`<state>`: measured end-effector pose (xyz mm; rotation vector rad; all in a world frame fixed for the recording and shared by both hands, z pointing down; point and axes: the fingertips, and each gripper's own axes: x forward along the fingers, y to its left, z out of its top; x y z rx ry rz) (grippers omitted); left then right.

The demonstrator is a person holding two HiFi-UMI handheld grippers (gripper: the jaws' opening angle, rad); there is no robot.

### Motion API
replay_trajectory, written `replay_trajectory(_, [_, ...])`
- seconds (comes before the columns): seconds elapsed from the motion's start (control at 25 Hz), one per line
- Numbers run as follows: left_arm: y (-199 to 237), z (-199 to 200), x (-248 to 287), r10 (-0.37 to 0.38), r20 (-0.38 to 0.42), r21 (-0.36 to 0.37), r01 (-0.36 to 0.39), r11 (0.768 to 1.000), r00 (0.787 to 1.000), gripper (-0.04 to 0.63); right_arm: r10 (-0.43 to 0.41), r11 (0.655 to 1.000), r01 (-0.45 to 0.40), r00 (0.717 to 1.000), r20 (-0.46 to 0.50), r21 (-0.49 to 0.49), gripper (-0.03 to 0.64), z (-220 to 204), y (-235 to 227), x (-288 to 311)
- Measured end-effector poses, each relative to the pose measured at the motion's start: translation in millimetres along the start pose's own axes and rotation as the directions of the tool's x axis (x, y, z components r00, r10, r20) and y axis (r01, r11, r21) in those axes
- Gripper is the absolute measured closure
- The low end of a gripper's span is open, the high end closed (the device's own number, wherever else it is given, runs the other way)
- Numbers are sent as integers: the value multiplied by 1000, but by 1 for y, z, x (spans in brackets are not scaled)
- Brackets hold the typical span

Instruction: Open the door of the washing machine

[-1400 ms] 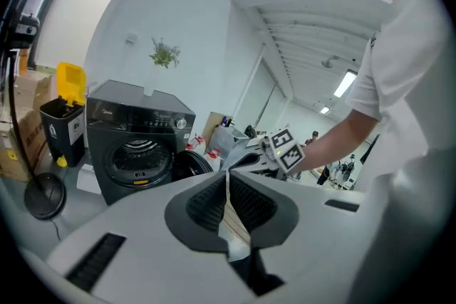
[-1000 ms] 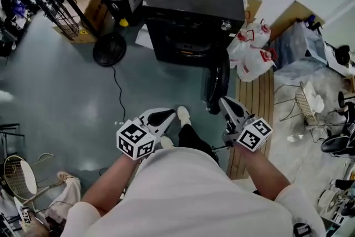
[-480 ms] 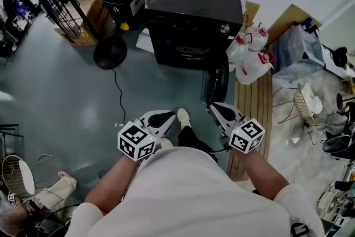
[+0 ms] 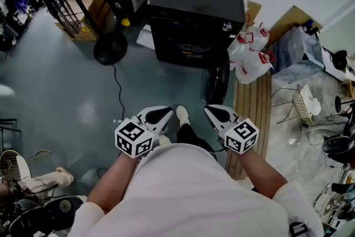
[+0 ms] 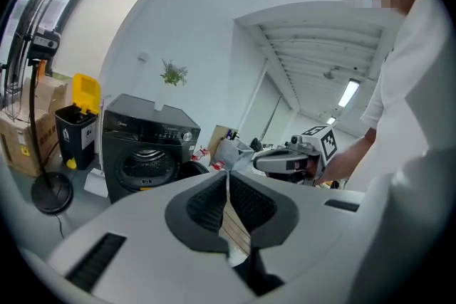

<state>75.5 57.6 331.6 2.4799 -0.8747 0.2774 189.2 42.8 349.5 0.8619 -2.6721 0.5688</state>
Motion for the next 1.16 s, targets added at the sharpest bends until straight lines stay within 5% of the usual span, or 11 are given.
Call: replay_trajectory(1.16, [16,-9,23,-40,-31,-36,39,999,999,572,-7,1000,6,998,-63,-3,609,-20,-23,15])
